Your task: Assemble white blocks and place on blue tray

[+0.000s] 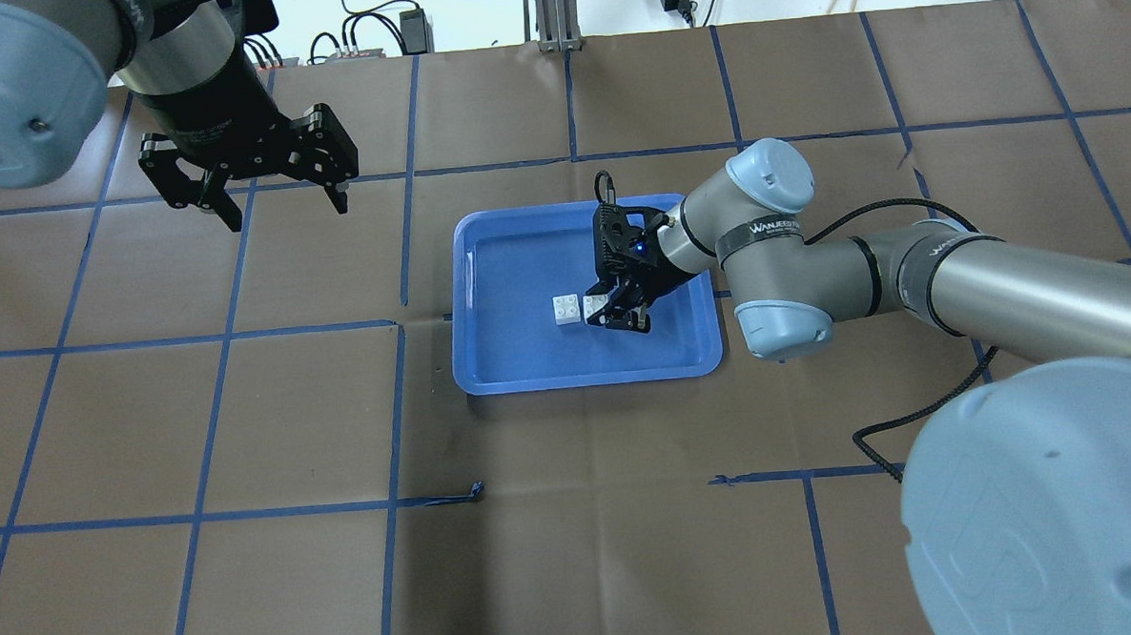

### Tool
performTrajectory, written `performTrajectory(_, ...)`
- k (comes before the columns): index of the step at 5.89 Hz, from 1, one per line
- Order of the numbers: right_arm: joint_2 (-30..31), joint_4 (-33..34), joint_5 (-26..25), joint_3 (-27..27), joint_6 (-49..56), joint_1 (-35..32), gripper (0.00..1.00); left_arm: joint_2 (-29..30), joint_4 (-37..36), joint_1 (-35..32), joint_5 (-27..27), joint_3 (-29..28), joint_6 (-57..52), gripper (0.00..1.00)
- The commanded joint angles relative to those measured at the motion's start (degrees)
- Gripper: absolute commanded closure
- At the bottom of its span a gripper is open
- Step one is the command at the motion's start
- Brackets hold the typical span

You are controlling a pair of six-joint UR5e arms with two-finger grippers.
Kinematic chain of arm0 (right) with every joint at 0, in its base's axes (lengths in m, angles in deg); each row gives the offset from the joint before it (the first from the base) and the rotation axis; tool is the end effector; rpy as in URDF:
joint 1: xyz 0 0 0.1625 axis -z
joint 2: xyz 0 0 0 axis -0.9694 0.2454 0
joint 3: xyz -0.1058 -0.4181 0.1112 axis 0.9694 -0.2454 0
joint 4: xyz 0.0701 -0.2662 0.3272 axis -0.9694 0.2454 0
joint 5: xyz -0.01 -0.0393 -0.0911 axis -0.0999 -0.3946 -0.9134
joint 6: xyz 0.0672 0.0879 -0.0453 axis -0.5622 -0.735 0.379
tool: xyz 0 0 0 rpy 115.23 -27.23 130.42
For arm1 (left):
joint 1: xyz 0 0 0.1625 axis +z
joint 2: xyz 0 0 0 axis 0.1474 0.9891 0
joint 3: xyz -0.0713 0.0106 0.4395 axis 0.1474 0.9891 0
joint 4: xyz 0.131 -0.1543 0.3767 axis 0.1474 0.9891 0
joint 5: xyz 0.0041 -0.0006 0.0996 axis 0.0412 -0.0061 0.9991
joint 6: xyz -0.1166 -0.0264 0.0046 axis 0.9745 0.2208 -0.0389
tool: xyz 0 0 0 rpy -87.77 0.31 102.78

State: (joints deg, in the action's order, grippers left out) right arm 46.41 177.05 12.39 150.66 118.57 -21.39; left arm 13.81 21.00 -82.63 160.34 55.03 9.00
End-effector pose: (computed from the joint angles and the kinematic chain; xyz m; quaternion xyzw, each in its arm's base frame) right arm 0.2714 -0.5559 0.1507 -0.6694 0.6816 -0.2174 0.2002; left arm -0.1404 -0.5335 0.4771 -0.0584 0.9980 0.0183 0.0151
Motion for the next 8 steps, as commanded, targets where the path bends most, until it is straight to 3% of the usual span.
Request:
performTrajectory(1, -0.05, 1.45, 0.15, -0.11, -1.55, -0.03, 0.60, 0.42, -0.41, 0.05, -0.07, -0.05, -0.09, 0.01)
performTrajectory(8, -0.66, 3.49, 1.47, -0.02, -5.87, -0.12, 0.60, 0.78, -0.84, 0.14, -0.51, -0.13, -0.18, 0.01)
